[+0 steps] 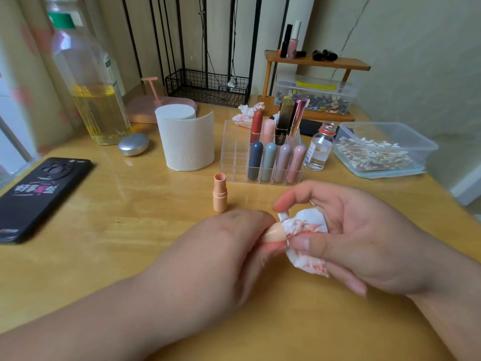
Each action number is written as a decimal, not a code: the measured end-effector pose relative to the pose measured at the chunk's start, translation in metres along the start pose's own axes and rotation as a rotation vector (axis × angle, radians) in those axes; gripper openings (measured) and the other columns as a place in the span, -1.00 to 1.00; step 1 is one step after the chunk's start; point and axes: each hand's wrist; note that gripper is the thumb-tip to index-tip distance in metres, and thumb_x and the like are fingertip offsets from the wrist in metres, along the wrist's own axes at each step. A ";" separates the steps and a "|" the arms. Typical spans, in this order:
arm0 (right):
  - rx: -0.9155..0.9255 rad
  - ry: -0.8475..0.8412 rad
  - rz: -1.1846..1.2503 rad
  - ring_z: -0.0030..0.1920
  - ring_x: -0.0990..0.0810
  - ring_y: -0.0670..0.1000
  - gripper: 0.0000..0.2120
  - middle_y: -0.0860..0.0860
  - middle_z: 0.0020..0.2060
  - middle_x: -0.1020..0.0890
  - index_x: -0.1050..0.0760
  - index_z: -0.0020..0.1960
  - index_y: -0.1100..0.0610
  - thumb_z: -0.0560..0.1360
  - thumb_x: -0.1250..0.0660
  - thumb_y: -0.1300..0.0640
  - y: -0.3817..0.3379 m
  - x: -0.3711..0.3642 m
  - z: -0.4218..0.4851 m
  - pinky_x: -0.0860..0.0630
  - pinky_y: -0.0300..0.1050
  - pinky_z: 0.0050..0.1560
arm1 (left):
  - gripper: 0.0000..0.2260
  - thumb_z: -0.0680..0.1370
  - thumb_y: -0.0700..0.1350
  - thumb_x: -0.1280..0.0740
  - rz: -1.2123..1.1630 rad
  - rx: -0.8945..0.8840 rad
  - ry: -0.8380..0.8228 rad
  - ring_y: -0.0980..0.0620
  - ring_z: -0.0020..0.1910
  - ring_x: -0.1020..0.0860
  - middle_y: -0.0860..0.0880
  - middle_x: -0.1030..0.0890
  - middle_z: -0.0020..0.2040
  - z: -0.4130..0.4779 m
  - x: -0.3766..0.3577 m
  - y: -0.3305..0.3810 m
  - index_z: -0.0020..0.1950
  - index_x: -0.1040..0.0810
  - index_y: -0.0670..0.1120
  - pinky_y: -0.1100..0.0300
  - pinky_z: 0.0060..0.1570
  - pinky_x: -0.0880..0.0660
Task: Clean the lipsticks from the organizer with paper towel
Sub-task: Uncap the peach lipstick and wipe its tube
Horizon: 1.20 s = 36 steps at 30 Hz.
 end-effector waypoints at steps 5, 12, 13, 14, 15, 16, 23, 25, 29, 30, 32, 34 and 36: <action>0.105 0.033 0.042 -0.67 -0.34 -0.10 -0.77 0.00 -0.36 -0.66 -0.48 0.04 -0.05 0.54 -0.33 0.27 -0.002 -0.004 -0.004 -0.28 -0.36 -0.61 | -0.81 0.59 0.11 -0.31 -0.312 0.082 0.002 0.22 -0.32 -0.40 0.21 -0.44 -0.28 0.004 0.004 -0.008 -0.01 -0.56 0.00 0.32 -0.26 -0.37; 0.325 0.192 -0.377 -0.46 -0.47 0.23 -0.67 0.24 -0.35 -0.54 -0.46 0.09 -0.18 0.51 -0.33 0.24 0.009 -0.014 -0.007 -0.43 0.10 -0.49 | -0.55 0.55 0.26 -0.23 -1.601 0.762 -0.560 0.07 -0.57 -0.33 -0.09 -0.34 -0.45 0.010 0.012 -0.009 -0.11 -0.51 -0.15 0.33 -0.59 -0.32; 0.342 0.198 -0.431 -0.43 -0.48 0.26 -0.66 0.26 -0.33 -0.54 -0.45 0.11 -0.19 0.51 -0.34 0.23 0.009 -0.014 -0.007 -0.43 0.14 -0.47 | -0.57 0.57 0.24 -0.22 -1.654 0.768 -0.612 0.08 -0.57 -0.35 -0.08 -0.36 -0.45 0.009 0.012 -0.009 -0.09 -0.49 -0.14 0.34 -0.59 -0.32; 0.356 0.191 -0.467 -0.42 -0.48 0.26 -0.67 0.27 -0.32 -0.55 -0.43 0.13 -0.19 0.51 -0.34 0.21 0.009 -0.014 -0.007 -0.43 0.13 -0.45 | -0.60 0.59 0.23 -0.23 -1.698 0.769 -0.641 0.09 -0.57 -0.37 -0.06 -0.37 -0.45 0.009 0.013 -0.009 -0.08 -0.48 -0.13 0.34 -0.60 -0.32; 0.364 0.174 -0.484 -0.41 -0.48 0.23 -0.69 0.26 -0.32 -0.56 -0.42 0.14 -0.19 0.52 -0.32 0.18 0.008 -0.015 -0.007 -0.42 0.11 -0.45 | -0.62 0.59 0.21 -0.25 -1.728 0.779 -0.638 0.10 -0.56 -0.37 -0.05 -0.37 -0.45 0.009 0.014 -0.009 -0.09 -0.48 -0.11 0.35 -0.60 -0.31; 0.359 0.154 -0.483 -0.42 -0.46 0.22 -0.70 0.24 -0.32 -0.56 -0.42 0.15 -0.19 0.53 -0.31 0.16 0.008 -0.015 -0.007 -0.41 0.08 -0.45 | -0.65 0.58 0.19 -0.28 -1.728 0.791 -0.595 0.12 -0.57 -0.36 -0.03 -0.35 -0.46 0.010 0.016 -0.009 -0.12 -0.48 -0.10 0.36 -0.62 -0.30; 0.176 0.021 0.018 -0.48 -0.36 -0.18 -0.67 -0.10 -0.39 -0.49 -0.43 0.21 0.11 0.52 -0.23 0.40 0.011 -0.008 -0.002 -0.31 -0.40 -0.43 | -0.66 0.59 0.11 -0.32 -1.293 0.714 -0.055 0.08 -0.60 -0.14 0.00 -0.21 -0.47 0.010 0.000 0.020 -0.21 -0.44 -0.13 0.34 -0.66 -0.23; 0.106 -0.088 0.219 -0.51 -0.44 -0.24 -0.69 -0.11 -0.39 -0.55 -0.30 0.25 0.31 0.53 -0.16 0.49 0.008 -0.004 0.000 -0.36 -0.48 -0.45 | -0.67 0.55 0.17 -0.30 -1.048 0.615 -0.012 0.05 -0.61 -0.22 0.03 -0.27 -0.50 0.007 -0.003 0.017 -0.25 -0.45 -0.06 0.24 -0.60 -0.30; 0.021 -0.205 0.444 -0.66 -0.29 -0.20 -0.65 0.10 -0.35 -0.60 -0.37 0.23 0.23 0.47 -0.25 0.43 0.006 0.004 0.001 -0.08 -0.33 -0.64 | -0.77 0.61 0.17 -0.16 -0.084 0.166 0.077 0.11 -0.43 -0.39 0.18 -0.37 -0.40 0.001 0.001 0.010 -0.07 -0.42 0.05 0.27 -0.42 -0.28; 0.032 -0.213 0.483 -0.68 -0.26 -0.18 -0.65 0.21 -0.33 -0.58 -0.41 0.21 0.22 0.45 -0.28 0.40 0.007 0.006 0.001 -0.01 -0.28 -0.63 | -0.78 0.64 0.10 -0.14 -0.013 0.124 0.087 0.08 -0.40 -0.43 0.17 -0.41 -0.37 0.005 0.006 0.014 -0.05 -0.40 -0.02 0.27 -0.44 -0.24; 0.062 -0.188 0.468 -0.69 -0.23 -0.14 -0.66 0.35 -0.37 -0.50 -0.48 0.18 0.18 0.41 -0.33 0.33 0.007 0.006 0.000 0.04 -0.27 -0.59 | -0.79 0.65 -0.04 -0.15 -0.029 0.090 0.154 -0.07 -0.32 -0.52 -0.06 -0.54 -0.35 0.009 0.007 0.016 -0.10 -0.39 -0.13 0.16 -0.44 -0.26; 0.115 -0.107 0.240 -0.68 -0.25 -0.10 -0.67 0.24 -0.50 -0.47 -0.49 0.14 0.08 0.42 -0.36 0.32 0.007 0.002 -0.004 -0.10 -0.32 -0.60 | -0.78 0.63 0.12 -0.19 -0.051 0.088 0.121 0.05 -0.40 -0.44 0.11 -0.49 -0.37 0.009 0.007 0.009 -0.02 -0.41 -0.02 0.12 -0.44 -0.30; 0.187 0.000 0.022 -0.58 -0.32 -0.10 -0.66 -0.08 -0.48 -0.54 -0.43 0.15 0.04 0.45 -0.31 0.35 0.007 -0.005 -0.007 -0.24 -0.29 -0.56 | -0.69 0.54 0.25 -0.26 -0.468 0.327 -0.030 0.09 -0.46 -0.38 0.11 -0.44 -0.41 0.006 0.005 -0.001 -0.09 -0.46 0.01 0.19 -0.46 -0.33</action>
Point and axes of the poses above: each hand's wrist, its own z-axis towards the middle knuckle, its own x-axis out of the back of the hand, y = z × x
